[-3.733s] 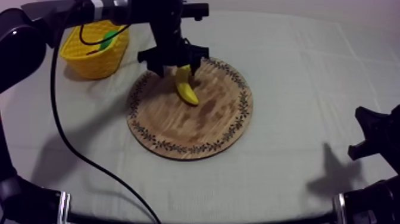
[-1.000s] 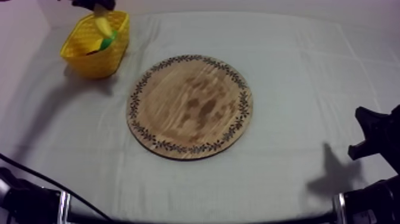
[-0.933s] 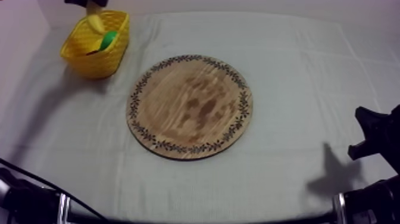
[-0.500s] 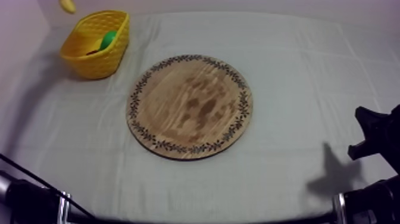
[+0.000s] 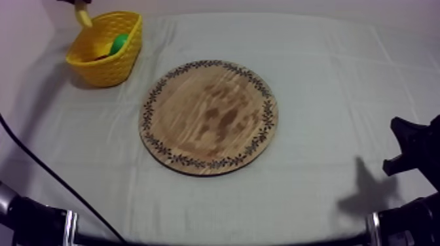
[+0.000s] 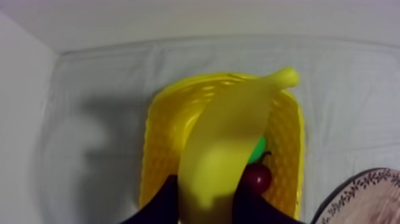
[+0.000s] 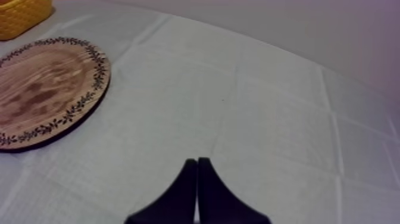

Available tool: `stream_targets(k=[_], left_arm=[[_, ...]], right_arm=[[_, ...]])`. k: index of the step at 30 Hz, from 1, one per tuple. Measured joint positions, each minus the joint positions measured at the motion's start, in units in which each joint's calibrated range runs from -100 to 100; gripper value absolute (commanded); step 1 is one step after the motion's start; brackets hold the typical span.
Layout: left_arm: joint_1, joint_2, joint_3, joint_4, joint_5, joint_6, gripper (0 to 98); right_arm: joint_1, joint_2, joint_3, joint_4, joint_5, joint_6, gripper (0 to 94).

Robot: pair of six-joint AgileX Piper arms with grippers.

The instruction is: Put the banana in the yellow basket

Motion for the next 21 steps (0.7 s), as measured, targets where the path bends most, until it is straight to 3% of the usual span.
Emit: stream_targets(k=[21], left_arm=[[1.17, 20.3, -9.85, -2.07, -2.86, 0.4, 13.9]], right_arm=[[0.0, 0.0, 0.0, 0.0, 0.04, 0.0, 0.3]])
